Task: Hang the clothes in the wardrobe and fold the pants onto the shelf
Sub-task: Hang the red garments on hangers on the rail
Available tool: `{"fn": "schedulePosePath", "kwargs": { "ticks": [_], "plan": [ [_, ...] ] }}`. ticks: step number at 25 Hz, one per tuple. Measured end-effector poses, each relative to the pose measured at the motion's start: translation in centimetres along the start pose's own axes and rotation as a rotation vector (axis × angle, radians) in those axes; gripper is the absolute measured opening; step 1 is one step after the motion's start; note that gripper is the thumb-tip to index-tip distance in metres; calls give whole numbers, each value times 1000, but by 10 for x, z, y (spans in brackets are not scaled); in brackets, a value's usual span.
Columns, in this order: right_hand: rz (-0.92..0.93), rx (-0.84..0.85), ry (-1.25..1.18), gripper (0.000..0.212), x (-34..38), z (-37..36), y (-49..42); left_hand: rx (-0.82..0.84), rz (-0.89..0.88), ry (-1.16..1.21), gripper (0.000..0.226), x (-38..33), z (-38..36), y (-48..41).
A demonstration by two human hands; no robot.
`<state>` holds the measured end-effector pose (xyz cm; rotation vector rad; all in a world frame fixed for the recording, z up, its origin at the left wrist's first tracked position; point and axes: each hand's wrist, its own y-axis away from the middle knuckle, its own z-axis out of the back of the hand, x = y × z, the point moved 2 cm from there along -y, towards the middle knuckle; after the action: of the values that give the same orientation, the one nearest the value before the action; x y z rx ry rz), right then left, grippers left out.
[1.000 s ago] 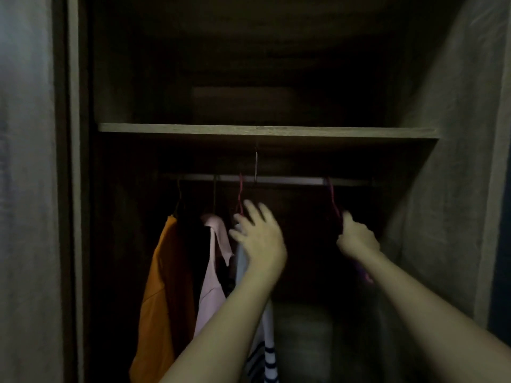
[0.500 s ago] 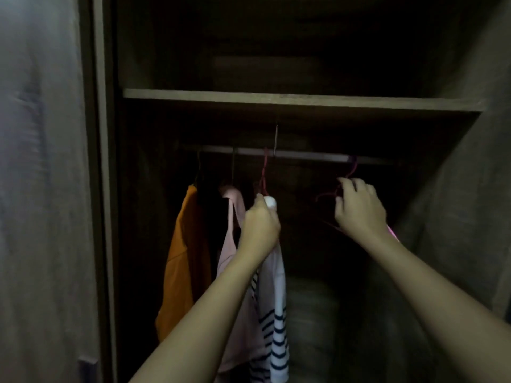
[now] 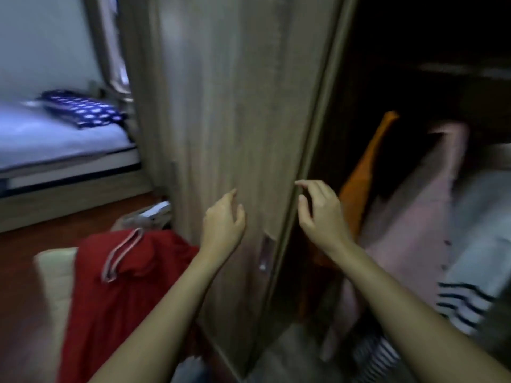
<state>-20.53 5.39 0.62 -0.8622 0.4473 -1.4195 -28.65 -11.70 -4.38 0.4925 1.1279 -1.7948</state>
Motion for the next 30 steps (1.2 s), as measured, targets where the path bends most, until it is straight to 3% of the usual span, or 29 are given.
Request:
{"fn": "schedulePosePath", "kwargs": {
  "ticks": [6, 9, 12, 13, 15, 17, 20, 21, 22, 25, 27, 29, 30],
  "plan": [
    [37, 267, -226, 33, 111, -167, 9, 13, 239, -345, 43, 182, 110, 23],
    [2, 399, -290, 36, 154, -244, 18, 88, 277, -462, 61, 255, 147, 26],
    [-155, 584, -305, 41, 179, -302, 28, 245, 254, -505, 86, 293, 151, 11],
    [-192, 657, -307, 51, 184, -315, 31, 303, 241, -544, 83, 299, 147, 6],
    [-213, 768, -329, 74, 195, -337, 34, 347, 190, -576, 52, 310, 143, -6],
    [-262, 746, -391, 78, 199, -342, 34, 102, 220, -435, 22, 307, 157, -15],
    [-284, 730, -437, 73, 199, -345, 33, -508, 484, -146, 17, 302, 213, -18],
    [-275, 752, -425, 74, 201, -346, 33, -620, 531, -78, 18, 309, 231, -21],
    [-314, 758, -439, 74, 204, -349, 33, -616, 592, -69, 19, 320, 245, -24],
    [-686, 730, -654, 62, 213, -354, 34, -301, 832, -308, 31, 352, 265, -22],
    [-816, 697, -735, 51, 217, -357, 36, -305, 729, -381, 44, 349, 268, -22],
    [-875, 699, -791, 40, 221, -359, 37, -273, 376, -301, 43, 330, 253, -29],
    [-916, 692, -834, 33, 225, -356, 36, -143, 241, -263, 38, 323, 237, -33]
  ]
}}
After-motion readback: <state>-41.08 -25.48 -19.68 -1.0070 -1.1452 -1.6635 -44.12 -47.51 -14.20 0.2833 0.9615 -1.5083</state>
